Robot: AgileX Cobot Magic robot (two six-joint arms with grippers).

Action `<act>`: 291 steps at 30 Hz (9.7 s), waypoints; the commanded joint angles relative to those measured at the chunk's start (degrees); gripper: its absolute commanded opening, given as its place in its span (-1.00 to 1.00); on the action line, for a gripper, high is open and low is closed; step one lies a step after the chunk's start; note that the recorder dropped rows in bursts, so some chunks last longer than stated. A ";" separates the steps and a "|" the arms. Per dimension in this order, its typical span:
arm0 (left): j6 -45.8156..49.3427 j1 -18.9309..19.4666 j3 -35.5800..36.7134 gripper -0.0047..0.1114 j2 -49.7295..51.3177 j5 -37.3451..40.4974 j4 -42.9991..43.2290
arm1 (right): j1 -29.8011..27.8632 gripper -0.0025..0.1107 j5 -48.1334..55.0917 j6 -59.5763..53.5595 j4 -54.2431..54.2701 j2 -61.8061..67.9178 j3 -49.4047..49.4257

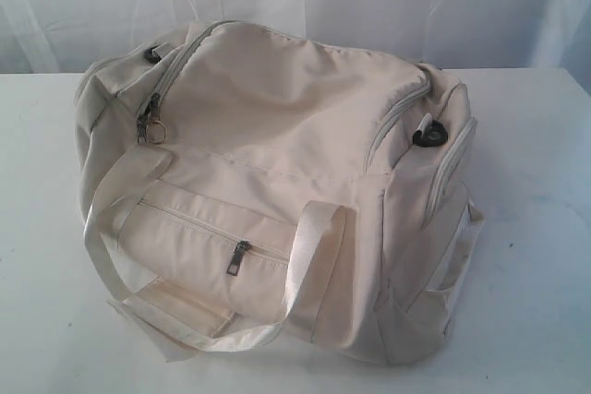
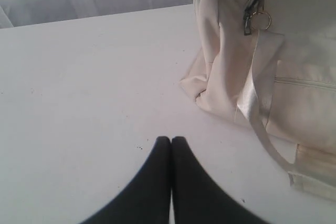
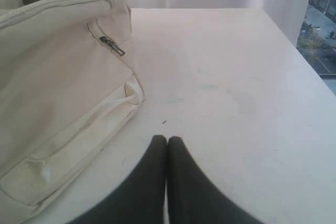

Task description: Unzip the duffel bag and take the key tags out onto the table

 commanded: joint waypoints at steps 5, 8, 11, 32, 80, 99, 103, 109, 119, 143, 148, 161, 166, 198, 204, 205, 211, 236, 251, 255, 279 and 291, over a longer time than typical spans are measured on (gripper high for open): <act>-0.13 0.22 -0.34 -0.92 0.17 -0.23 -0.52 | 0.16 -0.96 -0.85 0.18 0.10 -0.32 0.26; -0.13 0.22 -0.34 -0.92 0.17 -0.23 -0.52 | 0.16 -0.96 -0.85 0.18 0.10 -0.32 0.26; -0.13 0.22 -0.34 -0.92 0.17 -0.23 -0.52 | 0.16 -0.96 -0.85 0.18 0.10 -0.32 0.26; 6.64 0.08 -0.34 -0.92 0.17 -12.17 4.44 | 0.16 -0.96 -0.85 0.18 0.10 -0.32 0.26; 21.69 -0.03 -43.03 -0.92 49.04 26.66 -34.83 | 0.16 -0.96 -0.85 1.58 0.10 -0.32 0.26; 29.81 -28.95 -44.33 -0.92 65.27 21.74 -48.05 | 0.16 -0.96 -0.85 1.58 0.10 -0.32 0.26; 18.88 -40.88 -44.33 -0.92 66.38 10.05 -36.11 | 0.16 -0.96 -0.85 1.58 0.10 -0.32 0.26; 2.94 -40.07 -46.90 -0.92 66.47 12.92 -16.12 | 0.16 -0.96 -0.85 1.58 0.10 -0.32 0.26; -9.69 -19.90 -49.16 -0.92 66.36 22.06 7.92 | 0.16 -0.96 -0.85 1.58 0.10 -0.32 0.26; 31.59 1.21 -50.63 0.39 79.17 20.82 -36.43 | 0.16 -0.96 -33.64 3.38 0.20 -0.32 0.26; 31.59 1.21 -50.52 0.33 81.59 18.71 -36.43 | 0.16 -0.96 -36.48 15.66 0.59 -0.32 0.26; 35.53 1.21 -49.73 -0.69 88.14 21.10 -41.64 | 0.16 -0.96 -37.35 24.97 0.84 -0.32 0.26; 36.55 1.21 -49.73 -0.92 88.04 27.06 -41.64 | 0.16 -0.96 -37.35 26.82 0.84 -0.32 0.26; 34.60 1.21 -38.02 -0.92 72.76 34.86 -40.57 | 10.37 -0.96 -16.69 22.39 -0.30 25.77 -18.56; 34.60 1.21 -38.02 -0.92 72.76 34.86 -40.57 | 25.38 -0.96 -7.76 4.56 1.34 52.60 -38.49; 34.60 1.21 -38.02 -0.92 72.76 34.86 -40.70 | 28.02 -0.96 -5.02 0.66 2.78 57.31 -42.72; 34.60 1.21 -38.02 -0.92 72.76 34.86 -40.88 | 32.87 -0.96 14.26 -29.02 24.31 82.61 -68.38; 34.60 1.21 -38.02 -0.92 72.76 34.30 -42.16 | 35.99 0.29 10.45 -64.81 46.92 115.26 -91.65; 34.60 1.21 -38.02 -0.92 72.76 34.67 -43.19 | 37.77 0.29 4.83 -61.79 37.40 118.89 -91.65; 34.60 1.21 -38.02 -0.92 72.76 34.77 -43.41 | 37.91 0.22 3.55 -60.34 37.40 119.80 -91.65; 34.60 1.21 -38.02 -0.92 72.76 35.13 -44.07 | 37.68 -0.96 1.00 -58.57 33.26 112.08 -91.65; 34.37 1.21 -38.02 -0.92 72.76 35.12 -43.41 | 36.59 -0.96 -4.33 -53.62 23.00 109.22 -91.65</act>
